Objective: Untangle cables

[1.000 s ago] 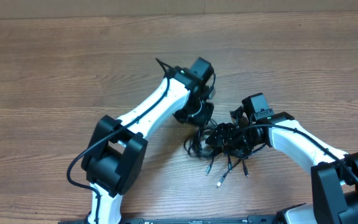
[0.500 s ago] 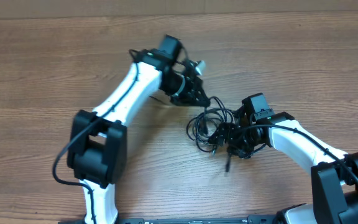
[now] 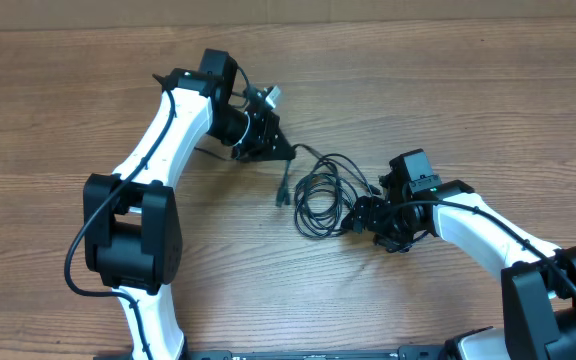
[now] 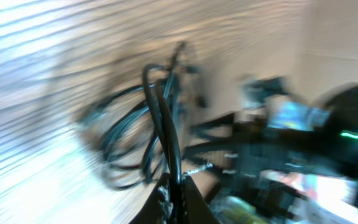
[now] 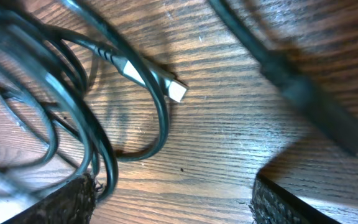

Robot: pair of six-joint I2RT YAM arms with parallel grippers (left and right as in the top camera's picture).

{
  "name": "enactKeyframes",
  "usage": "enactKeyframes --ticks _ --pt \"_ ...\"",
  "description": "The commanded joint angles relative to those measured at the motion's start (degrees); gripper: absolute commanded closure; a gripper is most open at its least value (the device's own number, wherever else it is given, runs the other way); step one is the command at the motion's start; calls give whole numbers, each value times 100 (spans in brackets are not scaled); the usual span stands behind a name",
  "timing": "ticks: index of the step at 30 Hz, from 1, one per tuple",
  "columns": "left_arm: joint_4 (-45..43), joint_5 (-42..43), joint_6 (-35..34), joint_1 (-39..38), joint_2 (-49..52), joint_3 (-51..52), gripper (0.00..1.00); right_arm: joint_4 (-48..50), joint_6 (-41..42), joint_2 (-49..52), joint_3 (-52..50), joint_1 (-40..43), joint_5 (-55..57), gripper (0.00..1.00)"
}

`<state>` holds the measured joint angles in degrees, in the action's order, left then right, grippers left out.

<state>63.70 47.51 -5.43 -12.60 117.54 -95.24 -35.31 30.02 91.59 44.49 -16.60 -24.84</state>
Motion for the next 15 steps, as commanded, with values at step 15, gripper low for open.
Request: enactKeyframes --ticks 15 --pt "-94 -3167 -103 -179 -160 675 90 48 15 -105 85 -17 190 21"
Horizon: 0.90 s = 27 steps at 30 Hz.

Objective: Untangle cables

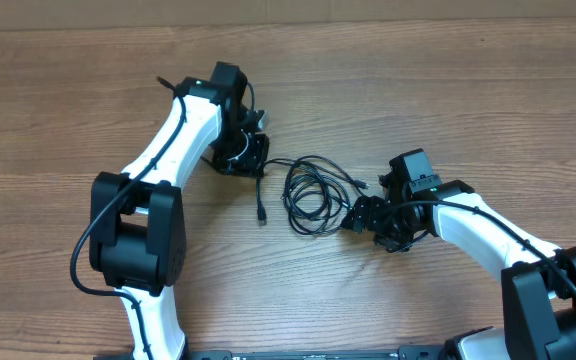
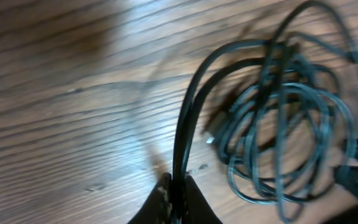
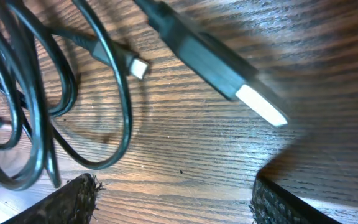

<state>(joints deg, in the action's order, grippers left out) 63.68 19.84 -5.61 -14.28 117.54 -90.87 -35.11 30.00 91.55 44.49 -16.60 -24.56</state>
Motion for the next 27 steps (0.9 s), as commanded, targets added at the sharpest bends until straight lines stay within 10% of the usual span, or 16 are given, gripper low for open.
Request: enactKeyframes --ticks 1,3,8,27 --pt "-144 -400 -83 -11 -160 319 82 28 17 -101 85 -17 162 21" --pt "-210 -437 -83 -11 -160 470 57 28 17 -101 85 -17 164 21" --pt "-20 -533 -85 22 -162 448 32 31 17 -101 85 -17 164 21" --pt "-79 -236 -435 -595 -155 -601 34 94 17 -101 85 -17 164 21"
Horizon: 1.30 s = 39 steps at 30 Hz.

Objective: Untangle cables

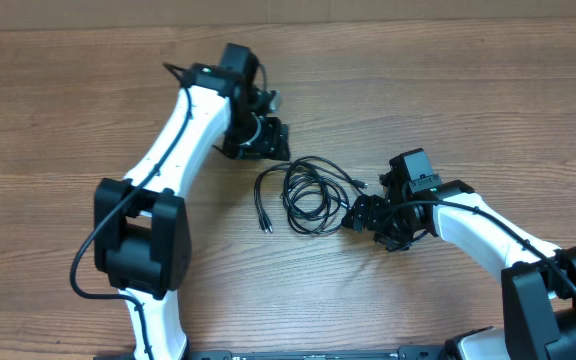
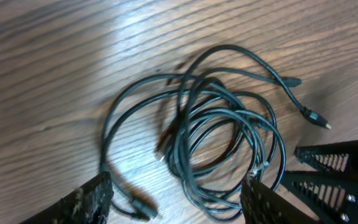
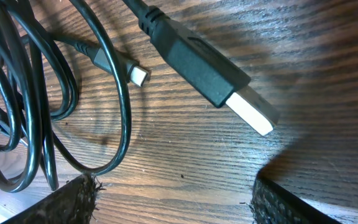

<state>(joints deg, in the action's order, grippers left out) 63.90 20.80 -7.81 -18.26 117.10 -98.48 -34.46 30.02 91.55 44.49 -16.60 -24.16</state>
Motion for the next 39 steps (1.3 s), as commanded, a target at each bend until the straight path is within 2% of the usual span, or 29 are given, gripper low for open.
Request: enactKeyframes --ticks 1,8,14,15,16,17,22,27,31,36,39 --pt "-216 -466 -289 -273 -111 249 34 28 15 -101 85 -17 125 21" --pt "-1034 -643 -315 -623 -111 949 45 28 13 -101 85 -17 125 21" --pt "-1637 -643 -315 -651 -111 1467 60 28 15 -101 85 -17 125 21" --pt "-1714 -643 -313 -651 -111 1528 65 28 15 -101 85 -17 125 21" --pt "-1770 -638 -313 -651 -111 1572 78 28 15 -101 85 -17 125 21" --pt "-1790 -636 -313 -651 -111 1587 96 31 15 -101 85 -17 122 21" --pt "-1580 -293 -208 -636 -175 1298 96 116 15 -101 85 -17 -79 21" --pt "-691 -122 42 -560 -293 284 96 376 -33 -101 98 -11 -911 20" --pt "173 -125 518 -549 -369 -619 96 750 -953 -146 144 107 -2756 22" --pt "802 -160 962 -535 -435 -1443 96 1331 -1106 -275 177 389 -3950 21" --pt "949 -643 962 -538 -468 -1755 96 1707 -1099 -289 177 651 -4498 21"
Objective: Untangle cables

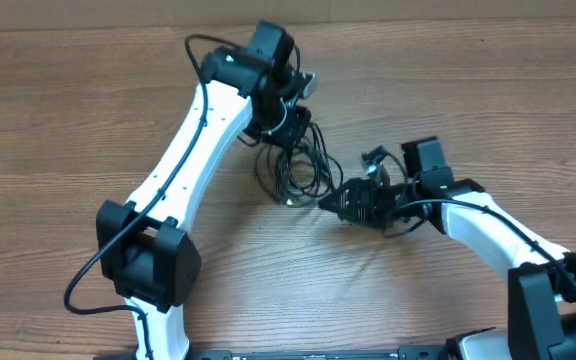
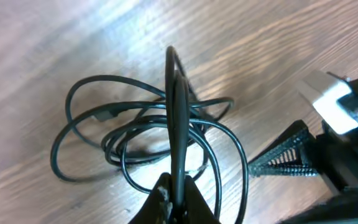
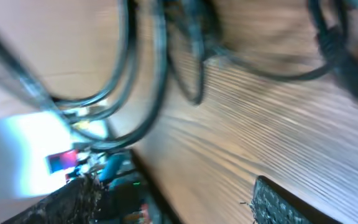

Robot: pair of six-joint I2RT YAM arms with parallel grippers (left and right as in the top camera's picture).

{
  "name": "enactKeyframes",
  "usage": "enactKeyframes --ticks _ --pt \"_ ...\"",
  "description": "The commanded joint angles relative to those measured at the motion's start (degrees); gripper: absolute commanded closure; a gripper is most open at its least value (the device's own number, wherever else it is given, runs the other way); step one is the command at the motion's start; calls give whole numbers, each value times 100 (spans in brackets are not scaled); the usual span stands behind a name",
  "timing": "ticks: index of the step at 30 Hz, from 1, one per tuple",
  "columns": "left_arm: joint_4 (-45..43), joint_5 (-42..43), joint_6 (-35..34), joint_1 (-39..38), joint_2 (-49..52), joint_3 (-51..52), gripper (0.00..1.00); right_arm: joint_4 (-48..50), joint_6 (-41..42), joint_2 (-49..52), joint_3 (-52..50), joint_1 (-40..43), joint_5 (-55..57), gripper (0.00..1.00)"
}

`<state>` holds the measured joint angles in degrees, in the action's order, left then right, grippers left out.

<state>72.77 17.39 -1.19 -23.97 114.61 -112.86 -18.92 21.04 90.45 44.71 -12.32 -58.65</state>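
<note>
A tangle of thin black cables (image 1: 298, 172) lies mid-table, with loops spread on the wood (image 2: 95, 134). My left gripper (image 1: 290, 122) sits over its far side, shut on one black strand (image 2: 178, 106) that rises straight out of the jaws (image 2: 178, 190). My right gripper (image 1: 336, 205) is at the tangle's right edge, pointing left. In its blurred wrist view the fingers (image 3: 73, 199) stand wide apart, with nothing between them and cable loops (image 3: 166, 56) ahead.
The wooden table (image 1: 68, 120) runs out on all sides. A cardboard wall (image 1: 418, 8) lines the far edge. The two grippers are close together across the tangle, and a right fingertip (image 2: 284, 163) shows in the left wrist view.
My left gripper was open above the loose tangle and is now shut on a strand, farther right. The tangle sits farther back. My right gripper has moved left up to it.
First my left gripper held a strand left of the tangle, the right one open at its right edge. Then the left gripper was lower and still shut on it. Then it was open, the cable lying loose. Now it grips a strand again.
</note>
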Motion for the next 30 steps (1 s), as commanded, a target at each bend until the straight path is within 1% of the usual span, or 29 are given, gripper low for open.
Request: enactKeyframes --ticks 1,3,5,8,10,16,19,21,25,27,28,30 --pt "103 -518 297 33 -225 -393 96 229 -160 -179 155 319 -1106 21" --pt "225 -745 299 28 -229 -514 96 297 -33 -179 155 533 -1058 21" --pt "297 -638 437 20 -234 -592 96 306 166 -179 155 693 -796 21" --pt "369 35 1102 -7 -234 -627 96 337 463 -179 155 752 -223 21" --pt "422 459 1526 -17 -234 -627 96 411 470 -179 155 728 -26 22" --pt "758 1165 2494 -17 -234 -623 96 822 466 -179 155 647 166 27" --pt "850 1690 2667 -17 -234 -623 96 1147 461 -179 155 575 249 27" --pt "881 1895 2695 -17 -234 -623 96 1287 463 -179 155 479 398 26" --pt "938 2205 2702 -17 -234 -623 96 1360 461 -177 153 210 1032 26" --pt "977 2520 2852 -17 -234 -623 96 1351 466 -177 153 17 1421 26" --pt "990 2734 2955 -17 -234 -623 96 1346 470 -173 153 -85 1628 28" --pt "988 3104 3067 -4 -234 -625 96 1279 566 -173 153 -315 2299 38"
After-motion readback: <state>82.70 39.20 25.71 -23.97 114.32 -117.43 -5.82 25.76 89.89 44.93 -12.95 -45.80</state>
